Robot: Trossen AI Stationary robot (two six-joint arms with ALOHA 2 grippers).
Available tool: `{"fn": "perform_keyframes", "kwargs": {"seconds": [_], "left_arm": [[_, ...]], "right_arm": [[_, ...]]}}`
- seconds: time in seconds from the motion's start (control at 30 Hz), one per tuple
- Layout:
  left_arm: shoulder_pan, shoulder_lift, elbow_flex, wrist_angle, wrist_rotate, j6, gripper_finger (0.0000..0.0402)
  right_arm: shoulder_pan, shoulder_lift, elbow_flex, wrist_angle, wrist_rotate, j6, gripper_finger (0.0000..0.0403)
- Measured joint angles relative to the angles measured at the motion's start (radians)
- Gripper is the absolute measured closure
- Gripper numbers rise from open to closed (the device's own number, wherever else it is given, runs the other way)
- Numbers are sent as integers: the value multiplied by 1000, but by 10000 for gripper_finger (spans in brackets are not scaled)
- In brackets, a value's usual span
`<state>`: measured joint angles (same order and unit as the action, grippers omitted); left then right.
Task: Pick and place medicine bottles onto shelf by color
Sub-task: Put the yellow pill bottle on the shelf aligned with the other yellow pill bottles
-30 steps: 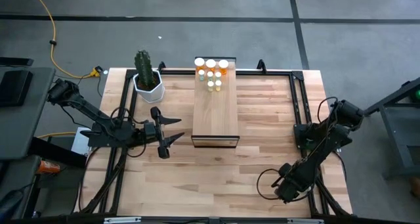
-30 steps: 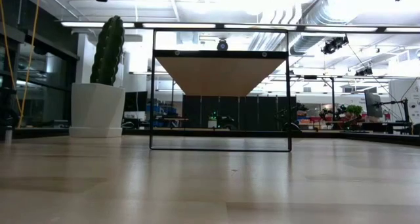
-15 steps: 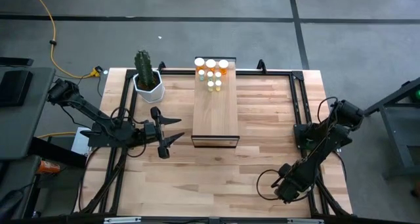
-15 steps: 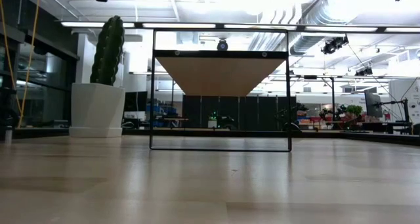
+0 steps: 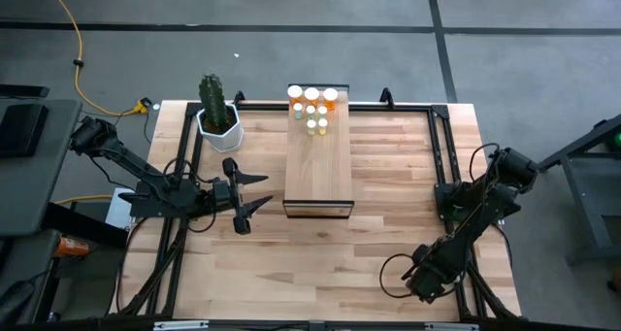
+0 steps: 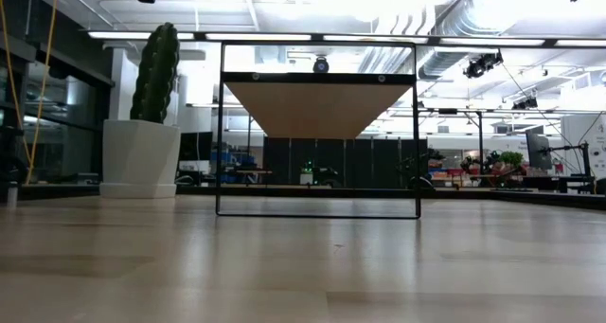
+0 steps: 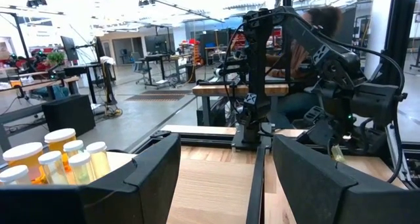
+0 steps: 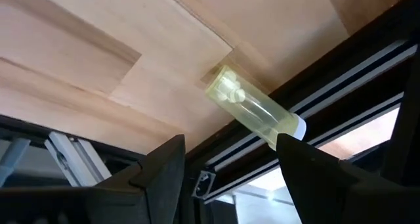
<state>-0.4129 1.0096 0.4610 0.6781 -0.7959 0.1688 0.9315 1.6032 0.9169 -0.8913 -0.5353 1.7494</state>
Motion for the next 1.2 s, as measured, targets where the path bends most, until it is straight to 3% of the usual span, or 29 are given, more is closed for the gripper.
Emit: {"fn": "perform_keyframes", "kwargs": {"seconds": [0.63, 0.8, 1.2], "left_arm": [[0, 0, 0, 0, 0, 0, 172], [0, 0, 0, 0, 0, 0, 172], [0, 0, 0, 0, 0, 0, 172]], "right_arm": [[114, 42, 6, -11, -4, -254, 171], [110, 51, -1, -43, 41, -294, 171], [84, 48, -1, -4, 0, -267, 171]]}}
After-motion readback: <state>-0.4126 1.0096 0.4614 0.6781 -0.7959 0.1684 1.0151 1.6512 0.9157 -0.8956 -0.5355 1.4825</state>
